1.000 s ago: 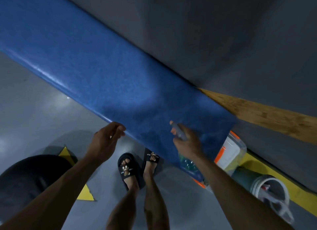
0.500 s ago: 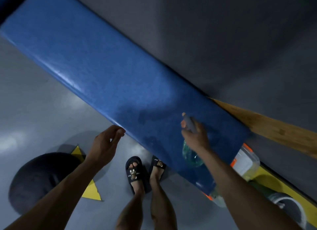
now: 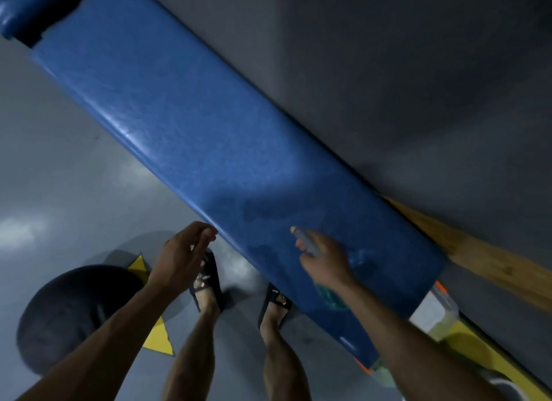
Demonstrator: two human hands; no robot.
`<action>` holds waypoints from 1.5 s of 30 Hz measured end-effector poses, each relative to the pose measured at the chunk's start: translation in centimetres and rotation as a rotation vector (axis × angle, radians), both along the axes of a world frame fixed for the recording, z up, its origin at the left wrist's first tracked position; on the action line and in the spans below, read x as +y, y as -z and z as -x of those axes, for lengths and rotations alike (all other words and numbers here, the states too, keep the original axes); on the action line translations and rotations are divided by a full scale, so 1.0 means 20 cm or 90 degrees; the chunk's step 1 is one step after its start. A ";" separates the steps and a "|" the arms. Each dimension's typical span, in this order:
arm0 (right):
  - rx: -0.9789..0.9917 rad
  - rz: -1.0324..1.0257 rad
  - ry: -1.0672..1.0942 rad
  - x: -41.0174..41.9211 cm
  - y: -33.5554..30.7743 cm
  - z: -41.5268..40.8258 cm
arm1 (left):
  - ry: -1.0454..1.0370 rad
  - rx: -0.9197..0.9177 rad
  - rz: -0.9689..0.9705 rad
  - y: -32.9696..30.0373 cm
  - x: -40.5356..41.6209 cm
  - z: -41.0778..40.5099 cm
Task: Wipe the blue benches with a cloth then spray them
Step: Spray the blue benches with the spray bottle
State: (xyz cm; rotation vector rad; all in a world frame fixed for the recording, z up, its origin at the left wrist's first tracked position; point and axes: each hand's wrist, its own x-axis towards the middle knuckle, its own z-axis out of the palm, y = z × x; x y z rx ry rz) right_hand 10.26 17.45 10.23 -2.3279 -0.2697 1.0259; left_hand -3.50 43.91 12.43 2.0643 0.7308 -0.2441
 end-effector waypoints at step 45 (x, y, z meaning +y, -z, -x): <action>-0.066 0.028 0.268 1.23 -0.06 -0.20 | 0.000 -0.050 0.018 0.03 1.24 -0.04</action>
